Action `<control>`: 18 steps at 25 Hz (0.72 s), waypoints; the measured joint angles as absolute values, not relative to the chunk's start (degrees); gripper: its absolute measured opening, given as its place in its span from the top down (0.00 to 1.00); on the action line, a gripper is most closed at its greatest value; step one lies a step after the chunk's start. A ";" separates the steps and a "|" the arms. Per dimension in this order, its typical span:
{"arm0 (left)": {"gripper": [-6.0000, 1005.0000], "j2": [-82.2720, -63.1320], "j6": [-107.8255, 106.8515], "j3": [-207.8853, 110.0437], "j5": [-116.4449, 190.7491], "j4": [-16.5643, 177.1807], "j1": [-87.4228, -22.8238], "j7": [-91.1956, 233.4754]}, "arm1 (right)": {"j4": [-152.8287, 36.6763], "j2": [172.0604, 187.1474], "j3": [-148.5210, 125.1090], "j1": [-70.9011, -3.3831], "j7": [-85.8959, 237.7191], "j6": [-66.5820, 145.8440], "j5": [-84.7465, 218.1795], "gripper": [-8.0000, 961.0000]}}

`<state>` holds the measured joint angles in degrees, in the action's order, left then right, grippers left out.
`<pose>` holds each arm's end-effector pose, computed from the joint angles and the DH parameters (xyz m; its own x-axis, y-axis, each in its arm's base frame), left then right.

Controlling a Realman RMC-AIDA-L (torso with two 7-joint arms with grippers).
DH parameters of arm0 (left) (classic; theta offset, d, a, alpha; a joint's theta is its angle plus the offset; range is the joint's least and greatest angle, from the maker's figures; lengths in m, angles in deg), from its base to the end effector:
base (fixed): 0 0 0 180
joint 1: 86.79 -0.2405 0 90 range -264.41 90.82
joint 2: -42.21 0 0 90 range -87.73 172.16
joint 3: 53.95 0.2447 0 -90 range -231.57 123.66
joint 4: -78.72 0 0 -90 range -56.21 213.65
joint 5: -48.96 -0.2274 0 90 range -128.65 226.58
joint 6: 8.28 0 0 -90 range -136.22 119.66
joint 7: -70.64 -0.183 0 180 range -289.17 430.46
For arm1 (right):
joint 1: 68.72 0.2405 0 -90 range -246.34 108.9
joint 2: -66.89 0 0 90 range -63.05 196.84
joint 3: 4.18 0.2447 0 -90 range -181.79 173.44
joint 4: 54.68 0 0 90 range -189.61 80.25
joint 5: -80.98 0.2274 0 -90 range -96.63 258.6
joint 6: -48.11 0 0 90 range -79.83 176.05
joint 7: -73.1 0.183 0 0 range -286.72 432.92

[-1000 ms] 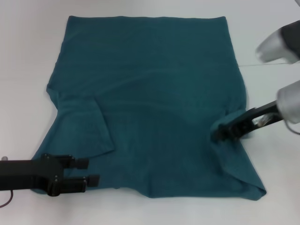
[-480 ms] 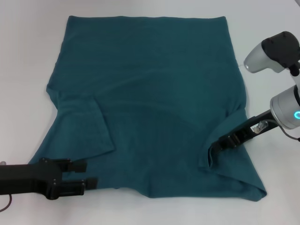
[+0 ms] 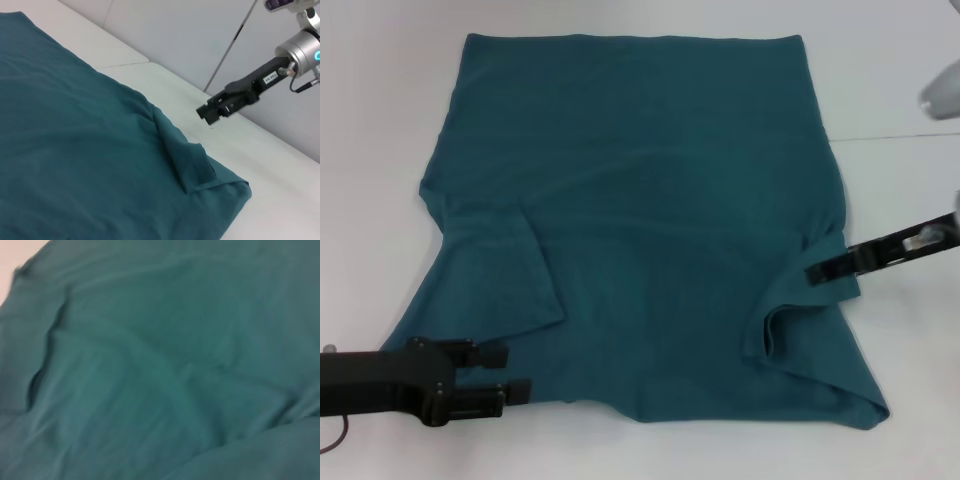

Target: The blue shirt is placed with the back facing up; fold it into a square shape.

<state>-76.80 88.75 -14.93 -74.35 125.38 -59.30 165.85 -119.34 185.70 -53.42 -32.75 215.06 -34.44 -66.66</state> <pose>-0.2632 0.3271 -0.0104 0.7407 0.5507 0.3850 0.6012 -0.7990 -0.0138 0.2513 0.4118 0.0319 0.5141 -0.8299 -0.2166 -0.8168 -0.3966 -0.4189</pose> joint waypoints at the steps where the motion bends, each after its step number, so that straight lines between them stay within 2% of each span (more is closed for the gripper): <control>1: 0.31 -76.80 88.74 -14.92 -74.35 125.38 -59.28 165.85 | -119.14 185.62 -52.52 -33.13 215.09 -33.47 -66.66 0.35; 13: 0.31 -77.04 88.75 -14.86 -74.35 125.38 -58.93 165.83 | -112.00 184.98 -51.04 -34.74 215.13 -23.03 -67.69 0.33; 18: 0.31 -77.06 88.75 -14.84 -74.35 125.38 -58.93 165.85 | -111.57 185.37 -51.27 -34.70 214.88 -20.24 -69.49 0.33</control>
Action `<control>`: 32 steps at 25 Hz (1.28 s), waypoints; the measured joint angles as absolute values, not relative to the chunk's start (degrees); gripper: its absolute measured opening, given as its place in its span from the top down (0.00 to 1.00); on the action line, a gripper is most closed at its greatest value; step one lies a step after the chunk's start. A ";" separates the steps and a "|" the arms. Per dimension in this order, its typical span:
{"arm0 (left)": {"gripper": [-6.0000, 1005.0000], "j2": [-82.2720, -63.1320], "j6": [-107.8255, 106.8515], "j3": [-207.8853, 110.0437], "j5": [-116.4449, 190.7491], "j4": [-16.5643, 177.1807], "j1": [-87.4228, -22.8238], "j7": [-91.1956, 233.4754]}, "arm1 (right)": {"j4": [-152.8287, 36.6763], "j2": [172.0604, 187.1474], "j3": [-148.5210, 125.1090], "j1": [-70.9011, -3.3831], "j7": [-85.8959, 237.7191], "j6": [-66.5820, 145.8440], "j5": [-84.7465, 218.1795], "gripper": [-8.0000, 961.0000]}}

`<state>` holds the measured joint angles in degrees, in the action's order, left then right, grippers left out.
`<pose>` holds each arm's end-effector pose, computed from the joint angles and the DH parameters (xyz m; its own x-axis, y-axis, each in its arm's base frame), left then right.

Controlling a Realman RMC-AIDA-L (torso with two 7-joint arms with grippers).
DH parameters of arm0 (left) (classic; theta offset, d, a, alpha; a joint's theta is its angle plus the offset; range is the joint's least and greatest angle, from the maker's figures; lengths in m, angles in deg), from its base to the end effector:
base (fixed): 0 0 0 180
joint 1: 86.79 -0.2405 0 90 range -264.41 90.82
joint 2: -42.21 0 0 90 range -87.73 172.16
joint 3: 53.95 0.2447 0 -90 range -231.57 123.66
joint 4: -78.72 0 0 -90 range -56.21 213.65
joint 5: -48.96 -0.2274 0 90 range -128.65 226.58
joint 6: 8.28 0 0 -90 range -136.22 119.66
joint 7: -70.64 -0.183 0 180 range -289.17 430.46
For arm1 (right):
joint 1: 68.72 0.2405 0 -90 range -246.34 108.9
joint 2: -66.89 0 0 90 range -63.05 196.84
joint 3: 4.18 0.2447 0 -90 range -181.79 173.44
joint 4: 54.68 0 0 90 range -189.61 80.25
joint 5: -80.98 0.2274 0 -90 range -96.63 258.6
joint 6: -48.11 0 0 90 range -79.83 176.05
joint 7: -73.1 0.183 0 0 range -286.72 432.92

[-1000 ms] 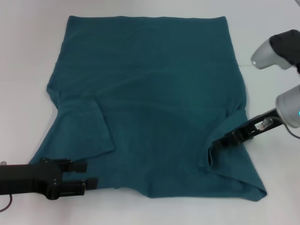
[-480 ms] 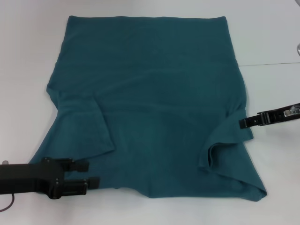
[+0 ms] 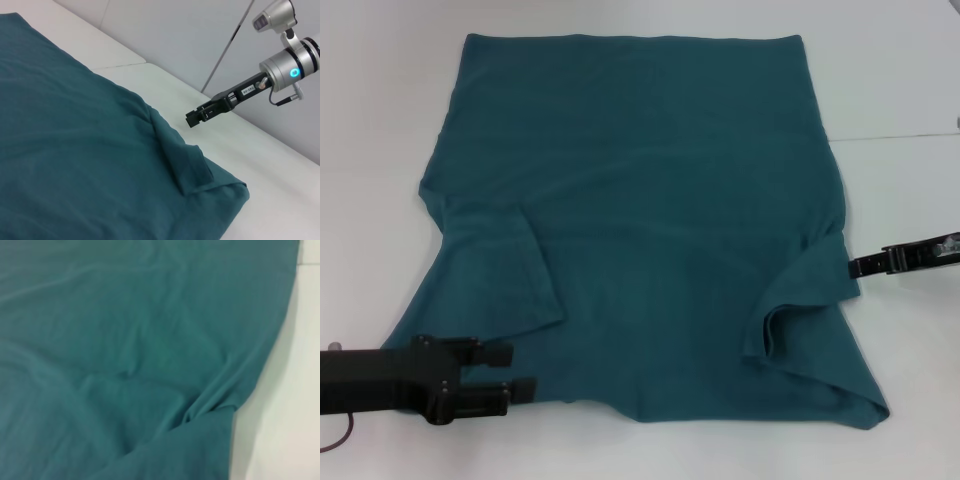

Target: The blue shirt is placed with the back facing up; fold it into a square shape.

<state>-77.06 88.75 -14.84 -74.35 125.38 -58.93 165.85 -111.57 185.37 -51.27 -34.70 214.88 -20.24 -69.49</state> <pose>-0.2600 0.3282 -0.0123 0.7433 0.5466 0.3856 0.5955 -0.8033 -0.0092 0.3064 0.4225 0.0334 0.4434 -0.8350 -0.3259 -0.8244 -0.2371 -0.5140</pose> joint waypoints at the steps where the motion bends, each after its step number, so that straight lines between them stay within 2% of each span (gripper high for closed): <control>1: 0.31 -77.05 88.75 -14.84 -74.35 125.39 -58.93 165.84 | -111.51 185.46 -51.32 -34.69 214.75 -19.92 -69.53 0.33; 19: 0.30 -77.06 88.66 -14.84 -74.35 125.29 -58.97 165.89 | -105.33 185.61 -52.74 -32.53 212.79 -16.25 -69.75 0.33; 24: 0.30 -77.06 88.66 -14.84 -74.35 125.29 -58.93 165.97 | -105.28 185.62 -53.12 -32.58 212.74 -15.53 -69.75 0.48; 32: 0.30 -77.13 88.66 -14.84 -74.35 125.30 -58.93 166.00 | -103.01 185.37 -53.10 -32.17 212.83 -13.33 -69.75 0.54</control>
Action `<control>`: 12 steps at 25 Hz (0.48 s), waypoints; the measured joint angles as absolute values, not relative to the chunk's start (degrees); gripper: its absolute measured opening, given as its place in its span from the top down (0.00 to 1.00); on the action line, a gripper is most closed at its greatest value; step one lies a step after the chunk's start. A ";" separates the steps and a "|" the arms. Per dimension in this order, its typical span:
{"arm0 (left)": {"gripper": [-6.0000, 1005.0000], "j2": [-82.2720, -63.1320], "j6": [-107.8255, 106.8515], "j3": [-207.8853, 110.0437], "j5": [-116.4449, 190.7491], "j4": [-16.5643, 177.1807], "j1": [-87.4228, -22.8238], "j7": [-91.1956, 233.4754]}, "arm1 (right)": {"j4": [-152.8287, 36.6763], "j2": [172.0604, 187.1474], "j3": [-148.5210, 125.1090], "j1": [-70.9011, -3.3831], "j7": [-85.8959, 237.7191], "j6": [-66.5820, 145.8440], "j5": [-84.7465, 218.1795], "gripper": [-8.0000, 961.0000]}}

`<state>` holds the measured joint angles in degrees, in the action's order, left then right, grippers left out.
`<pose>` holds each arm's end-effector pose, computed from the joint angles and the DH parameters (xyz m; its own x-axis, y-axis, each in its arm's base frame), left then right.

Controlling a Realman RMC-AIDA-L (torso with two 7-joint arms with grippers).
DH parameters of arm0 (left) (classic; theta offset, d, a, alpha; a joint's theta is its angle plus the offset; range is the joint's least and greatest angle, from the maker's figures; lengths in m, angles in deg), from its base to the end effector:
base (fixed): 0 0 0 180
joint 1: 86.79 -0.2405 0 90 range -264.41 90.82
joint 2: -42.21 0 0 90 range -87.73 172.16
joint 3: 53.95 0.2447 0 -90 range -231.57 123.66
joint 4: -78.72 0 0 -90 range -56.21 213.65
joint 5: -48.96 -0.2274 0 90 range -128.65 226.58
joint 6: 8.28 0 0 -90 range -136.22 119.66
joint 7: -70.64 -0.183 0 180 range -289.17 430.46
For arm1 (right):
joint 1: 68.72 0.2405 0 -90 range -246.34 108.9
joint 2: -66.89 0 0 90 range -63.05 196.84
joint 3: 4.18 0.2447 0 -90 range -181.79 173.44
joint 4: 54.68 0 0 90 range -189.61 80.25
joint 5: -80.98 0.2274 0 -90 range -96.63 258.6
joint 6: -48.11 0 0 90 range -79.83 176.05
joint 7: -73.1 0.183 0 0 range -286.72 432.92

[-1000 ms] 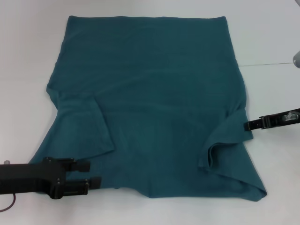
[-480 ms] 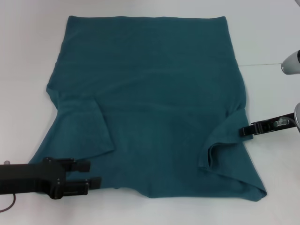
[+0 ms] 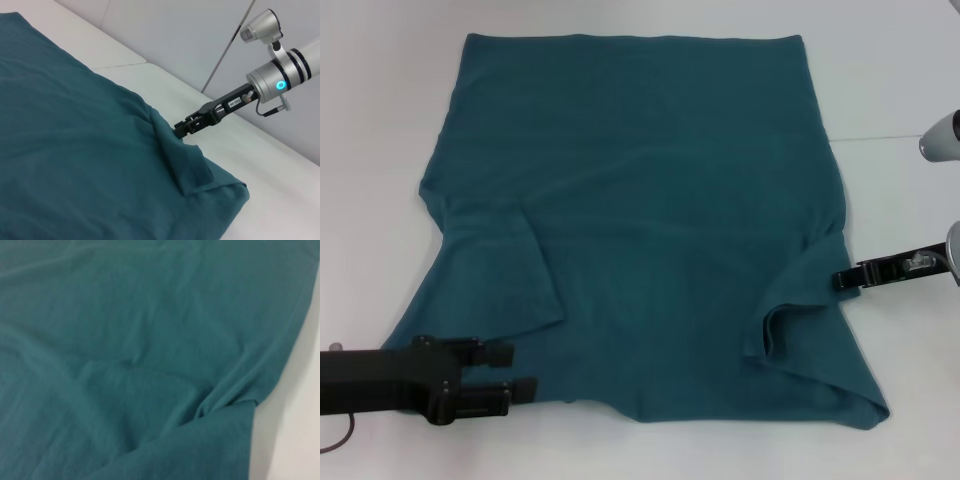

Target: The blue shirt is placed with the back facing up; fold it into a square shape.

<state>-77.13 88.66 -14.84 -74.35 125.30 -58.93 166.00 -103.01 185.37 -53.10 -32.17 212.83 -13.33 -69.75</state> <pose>-0.2600 0.3281 -0.0131 0.7406 0.5498 0.3864 0.5985 -0.8011 -0.0073 0.3131 0.4296 0.0040 0.4640 -0.8368 -0.2907 -0.8065 -0.2632 -0.5295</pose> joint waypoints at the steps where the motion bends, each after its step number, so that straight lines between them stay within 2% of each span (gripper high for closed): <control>1: 0.30 -77.14 88.66 -14.84 -74.35 125.29 -58.93 166.00 | -102.74 185.42 -53.10 -32.00 212.76 -13.30 -69.75 0.53; 5: 0.30 -77.14 88.66 -14.84 -74.34 125.24 -58.86 166.02 | -102.32 185.53 -53.15 -31.71 212.72 -12.82 -69.74 0.46; 12: 0.30 -77.14 88.66 -14.84 -74.35 125.21 -58.84 166.10 | -101.53 185.50 -53.33 -31.62 212.73 -12.03 -69.77 0.46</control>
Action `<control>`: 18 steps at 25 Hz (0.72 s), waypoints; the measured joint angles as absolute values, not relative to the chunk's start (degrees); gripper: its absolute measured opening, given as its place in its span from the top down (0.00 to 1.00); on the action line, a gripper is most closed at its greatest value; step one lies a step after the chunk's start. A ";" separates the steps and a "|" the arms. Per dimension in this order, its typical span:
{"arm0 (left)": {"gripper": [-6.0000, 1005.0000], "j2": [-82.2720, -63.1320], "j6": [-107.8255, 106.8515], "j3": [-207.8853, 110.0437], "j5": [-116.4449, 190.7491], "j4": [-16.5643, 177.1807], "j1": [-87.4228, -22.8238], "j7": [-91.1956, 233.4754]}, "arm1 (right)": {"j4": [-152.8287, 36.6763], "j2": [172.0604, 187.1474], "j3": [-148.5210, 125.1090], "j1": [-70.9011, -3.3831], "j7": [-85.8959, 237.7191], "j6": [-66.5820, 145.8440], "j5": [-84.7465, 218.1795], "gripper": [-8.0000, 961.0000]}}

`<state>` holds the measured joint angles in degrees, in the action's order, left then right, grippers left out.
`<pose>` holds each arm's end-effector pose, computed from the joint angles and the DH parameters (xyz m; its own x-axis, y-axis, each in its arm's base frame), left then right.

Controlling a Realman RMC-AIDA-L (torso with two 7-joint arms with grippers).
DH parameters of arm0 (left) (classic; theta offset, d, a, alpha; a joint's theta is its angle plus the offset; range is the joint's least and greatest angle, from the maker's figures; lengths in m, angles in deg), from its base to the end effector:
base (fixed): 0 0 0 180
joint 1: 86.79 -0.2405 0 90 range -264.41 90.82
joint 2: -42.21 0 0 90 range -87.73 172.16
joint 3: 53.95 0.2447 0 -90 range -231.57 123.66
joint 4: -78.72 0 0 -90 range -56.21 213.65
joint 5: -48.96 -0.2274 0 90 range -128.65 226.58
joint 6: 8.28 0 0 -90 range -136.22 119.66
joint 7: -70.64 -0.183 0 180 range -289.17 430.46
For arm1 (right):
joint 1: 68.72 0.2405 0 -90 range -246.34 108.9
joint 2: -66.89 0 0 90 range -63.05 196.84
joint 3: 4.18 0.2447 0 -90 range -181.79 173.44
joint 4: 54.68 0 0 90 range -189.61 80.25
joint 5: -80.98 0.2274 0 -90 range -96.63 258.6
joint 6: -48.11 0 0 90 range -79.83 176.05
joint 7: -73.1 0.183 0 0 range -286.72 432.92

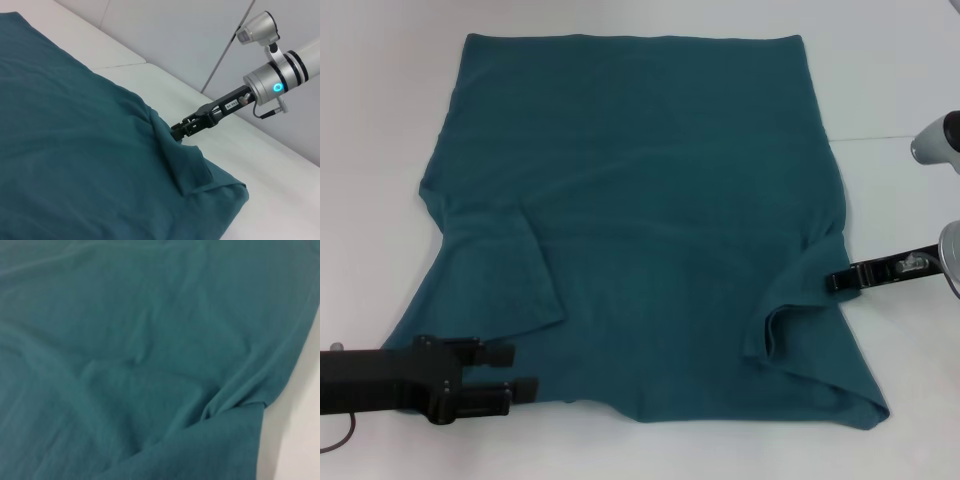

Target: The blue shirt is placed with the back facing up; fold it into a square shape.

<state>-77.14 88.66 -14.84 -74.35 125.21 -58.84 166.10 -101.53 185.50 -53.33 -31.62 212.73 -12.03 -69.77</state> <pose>-0.2595 0.3283 -0.0134 0.7395 0.5511 0.3865 0.5992 -0.8006 -0.0052 0.3132 0.4310 -0.0018 0.4649 -0.8370 -0.2887 -0.8057 -0.2647 -0.5300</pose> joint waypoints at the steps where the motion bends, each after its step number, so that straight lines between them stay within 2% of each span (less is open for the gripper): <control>1: 0.30 -77.14 88.66 -14.84 -74.35 125.21 -58.84 166.10 | -101.47 185.50 -53.41 -31.62 212.73 -11.96 -69.79 0.46; 10: 0.30 -77.14 88.66 -14.84 -74.35 125.21 -58.84 166.14 | -99.39 185.49 -53.79 -30.75 212.20 -10.64 -70.07 0.49; 18: 0.30 -77.14 88.66 -14.84 -74.35 125.21 -58.88 166.18 | -99.62 185.63 -53.44 -30.65 211.92 -10.55 -69.79 0.74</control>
